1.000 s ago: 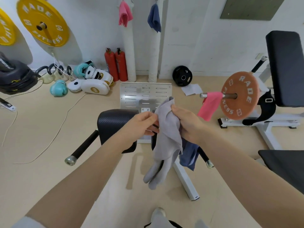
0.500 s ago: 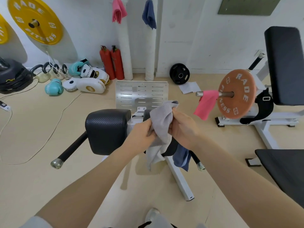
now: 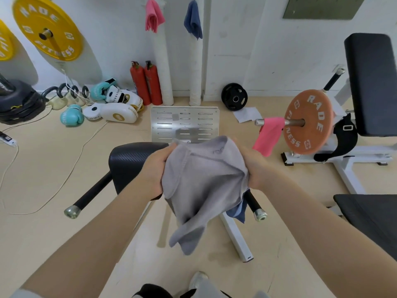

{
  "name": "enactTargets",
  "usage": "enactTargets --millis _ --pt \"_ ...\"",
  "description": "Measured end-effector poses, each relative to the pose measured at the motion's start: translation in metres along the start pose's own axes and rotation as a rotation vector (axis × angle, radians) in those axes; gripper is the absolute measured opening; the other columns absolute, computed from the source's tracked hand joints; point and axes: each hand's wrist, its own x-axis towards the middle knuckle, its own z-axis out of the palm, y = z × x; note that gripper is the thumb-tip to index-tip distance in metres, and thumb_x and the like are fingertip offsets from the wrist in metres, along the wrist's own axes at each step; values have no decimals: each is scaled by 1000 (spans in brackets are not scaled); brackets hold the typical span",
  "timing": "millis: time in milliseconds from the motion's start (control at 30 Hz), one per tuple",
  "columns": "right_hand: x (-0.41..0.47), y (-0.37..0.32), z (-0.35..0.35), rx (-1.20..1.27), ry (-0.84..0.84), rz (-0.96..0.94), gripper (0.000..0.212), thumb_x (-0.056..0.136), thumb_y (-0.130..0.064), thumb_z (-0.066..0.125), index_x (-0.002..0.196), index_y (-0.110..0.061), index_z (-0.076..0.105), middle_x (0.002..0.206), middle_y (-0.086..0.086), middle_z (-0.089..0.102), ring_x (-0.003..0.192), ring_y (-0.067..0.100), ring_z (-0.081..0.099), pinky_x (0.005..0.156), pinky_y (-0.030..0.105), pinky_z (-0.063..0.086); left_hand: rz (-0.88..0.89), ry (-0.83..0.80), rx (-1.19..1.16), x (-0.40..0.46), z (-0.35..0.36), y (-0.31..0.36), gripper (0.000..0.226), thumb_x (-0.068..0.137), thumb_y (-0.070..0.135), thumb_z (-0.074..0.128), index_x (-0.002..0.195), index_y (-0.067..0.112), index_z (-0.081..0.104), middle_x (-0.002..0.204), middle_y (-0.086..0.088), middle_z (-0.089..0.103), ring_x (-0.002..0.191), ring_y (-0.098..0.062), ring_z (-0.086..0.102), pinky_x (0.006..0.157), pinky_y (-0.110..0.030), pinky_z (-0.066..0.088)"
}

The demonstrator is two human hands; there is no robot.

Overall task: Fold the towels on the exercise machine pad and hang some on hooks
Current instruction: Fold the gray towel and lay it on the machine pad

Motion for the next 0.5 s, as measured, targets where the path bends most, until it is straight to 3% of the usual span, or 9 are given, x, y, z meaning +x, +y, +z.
enactTargets --millis 67,133,200,267,367,433,500 --pt "-9 -3 3 -49 -115 -18 37 91 -43 51 70 -16 62 61 -2 67 67 16 62 72 30 51 -58 53 68 -6 7 5 25 92 28 49 75 14 61 53 3 66 64 -16 59 62 -30 47" --pt "-13 2 5 -321 -330 -19 32 86 -46 58 71 -17 63 62 -8 68 68 11 63 72 26 51 -74 152 100 -6 3 10 23 93 24 46 74 14 54 44 5 62 59 -16 58 58 -29 43" --pt "-19 5 9 -601 -569 95 28 73 -42 70 78 -15 65 73 -5 69 70 10 65 70 21 52 -161 155 -36 -11 -1 14 21 88 29 52 74 13 55 58 0 63 64 -18 57 62 -30 42" --pt "-18 6 6 -702 -712 236 25 68 -24 77 87 -11 66 87 2 71 83 19 68 77 24 55 -168 176 -155 -12 -10 13 20 88 32 51 79 15 54 76 -2 57 75 -18 50 65 -33 39" --pt "-13 6 3 -580 -793 244 30 66 -8 73 96 -10 67 97 5 71 95 25 66 90 35 53 -60 233 -165 -5 -19 2 23 96 26 37 79 18 50 78 -1 51 73 -14 47 63 -29 38" --pt "-8 10 0 -348 -736 174 29 67 -5 69 96 -9 66 94 4 72 90 23 67 87 34 54 -17 313 -126 1 -25 -6 25 97 18 32 81 15 51 79 -2 50 71 -14 48 62 -27 40" --pt "-4 15 -2 -94 -639 102 28 72 -3 60 99 -10 63 91 3 72 85 20 69 81 32 56 -103 254 -200 9 -34 -15 30 97 27 35 95 12 61 87 -6 60 78 -19 58 65 -30 47"
